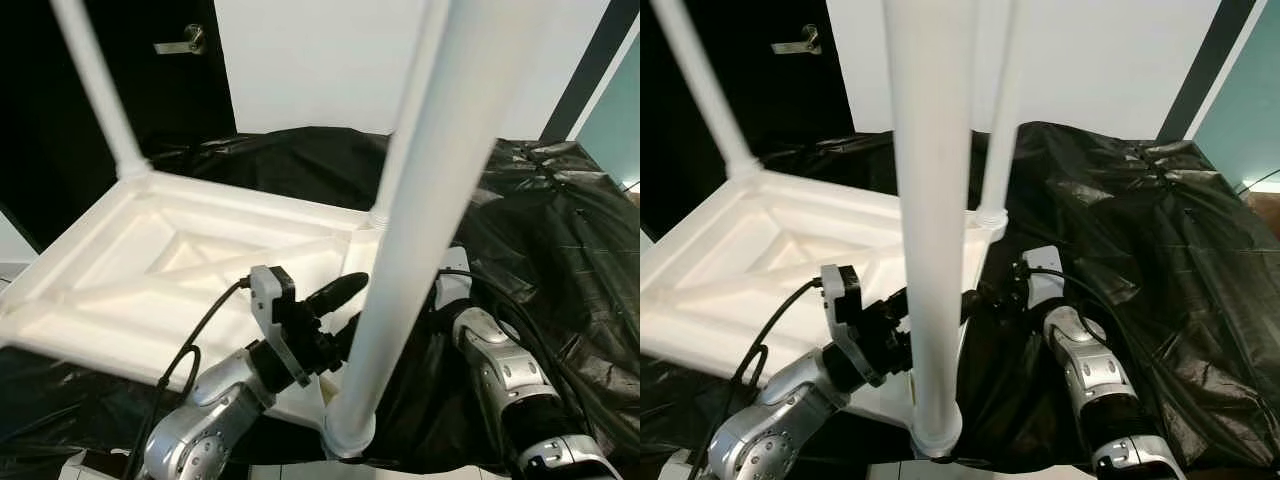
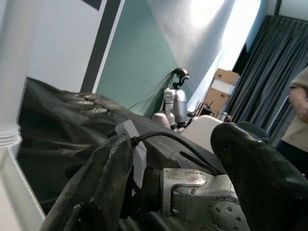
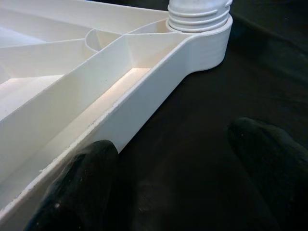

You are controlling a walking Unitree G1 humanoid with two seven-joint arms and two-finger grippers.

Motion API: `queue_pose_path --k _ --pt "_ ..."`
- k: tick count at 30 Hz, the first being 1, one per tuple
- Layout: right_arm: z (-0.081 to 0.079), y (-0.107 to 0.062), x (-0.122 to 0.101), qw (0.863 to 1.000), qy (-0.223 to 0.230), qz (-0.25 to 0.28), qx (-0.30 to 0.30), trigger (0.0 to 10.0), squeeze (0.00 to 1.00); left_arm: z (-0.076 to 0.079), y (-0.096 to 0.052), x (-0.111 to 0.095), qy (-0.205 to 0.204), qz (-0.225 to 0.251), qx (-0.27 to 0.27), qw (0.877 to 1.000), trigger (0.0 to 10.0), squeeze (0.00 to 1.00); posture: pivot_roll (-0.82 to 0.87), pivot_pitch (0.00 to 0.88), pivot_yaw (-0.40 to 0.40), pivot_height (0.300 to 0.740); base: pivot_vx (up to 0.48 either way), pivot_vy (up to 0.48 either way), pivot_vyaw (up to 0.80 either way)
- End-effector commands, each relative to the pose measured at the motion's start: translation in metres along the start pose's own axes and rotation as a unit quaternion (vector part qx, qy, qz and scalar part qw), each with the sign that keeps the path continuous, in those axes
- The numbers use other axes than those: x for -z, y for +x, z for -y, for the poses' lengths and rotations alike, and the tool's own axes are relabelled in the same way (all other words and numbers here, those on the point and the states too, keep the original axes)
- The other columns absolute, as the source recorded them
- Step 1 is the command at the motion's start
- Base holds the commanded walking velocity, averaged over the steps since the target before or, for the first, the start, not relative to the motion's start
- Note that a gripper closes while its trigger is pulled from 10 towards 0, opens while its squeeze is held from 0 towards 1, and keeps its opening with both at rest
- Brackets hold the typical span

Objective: Building children table

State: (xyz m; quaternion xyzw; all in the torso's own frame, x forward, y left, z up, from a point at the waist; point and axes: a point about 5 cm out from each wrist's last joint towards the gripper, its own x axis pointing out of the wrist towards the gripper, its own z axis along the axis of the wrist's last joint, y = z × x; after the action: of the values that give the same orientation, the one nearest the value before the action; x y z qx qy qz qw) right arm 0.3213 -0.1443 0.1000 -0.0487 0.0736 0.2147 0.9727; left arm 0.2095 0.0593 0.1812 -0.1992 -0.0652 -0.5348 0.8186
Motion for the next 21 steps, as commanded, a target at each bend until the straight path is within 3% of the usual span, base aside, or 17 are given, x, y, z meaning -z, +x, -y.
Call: queue_pose_path --k 1,2,3,7,10,14,15,18,21 --pt "-0.001 0.005 -0.009 1.0 -0.005 0.021 0.001 10.0 0.0 0.002 0.006 0.007 0.006 -0.016 0.0 1.0 10.0 0.0 0.03 0.0 -0.038 0.74 0.0 0.0 0.0" --pt "-0.001 0.005 -0.009 1.0 -0.005 0.021 0.001 10.0 0.0 0.002 0.006 0.007 0.006 -0.016 0.0 1.0 10.0 0.0 0.03 0.0 -0.038 0.74 0.0 0.0 0.0" --pt "0.009 0.004 -0.01 0.999 -0.004 0.03 0.035 10.0 0.0 -0.011 0.011 0.009 0.029 -0.021 -0.05 0.998 10.0 0.0 0.03 0.0 -0.035 0.74 0.0 0.0 0.0" --pt "0.02 -0.003 -0.008 0.997 -0.011 0.033 0.068 10.0 0.0 -0.023 0.007 0.006 0.049 -0.029 -0.083 0.995 10.0 0.0 0.03 0.0 -0.031 0.74 0.0 0.0 0.0" --pt "0.034 -0.016 -0.006 0.993 -0.016 0.04 0.106 10.0 0.0 -0.036 -0.009 -0.002 0.077 -0.047 -0.093 0.992 10.0 0.0 0.02 0.0 -0.025 0.74 0.0 0.0 0.0" --pt "0.04 -0.024 -0.005 0.991 -0.014 0.046 0.123 10.0 0.0 -0.041 -0.021 -0.006 0.093 -0.065 -0.089 0.989 10.0 0.0 0.02 0.0 -0.022 0.74 0.0 0.0 0.0" --pt "0.045 -0.033 -0.006 0.988 -0.016 0.057 0.141 10.0 0.0 -0.046 -0.033 -0.01 0.11 -0.089 -0.08 0.987 10.0 0.0 0.02 0.0 -0.021 0.74 0.0 0.0 0.0" --pt "0.047 -0.038 -0.006 0.987 -0.015 0.062 0.148 10.0 0.0 -0.049 -0.04 -0.012 0.114 -0.101 -0.078 0.985 10.0 0.0 0.02 0.0 -0.02 0.74 0.0 0.0 0.0" --pt "0.047 -0.051 -0.007 0.985 -0.023 0.076 0.156 10.0 0.0 -0.053 -0.057 -0.017 0.134 -0.138 -0.06 0.98 10.0 0.0 0.02 0.0 -0.02 0.74 0.0 0.0 0.0"
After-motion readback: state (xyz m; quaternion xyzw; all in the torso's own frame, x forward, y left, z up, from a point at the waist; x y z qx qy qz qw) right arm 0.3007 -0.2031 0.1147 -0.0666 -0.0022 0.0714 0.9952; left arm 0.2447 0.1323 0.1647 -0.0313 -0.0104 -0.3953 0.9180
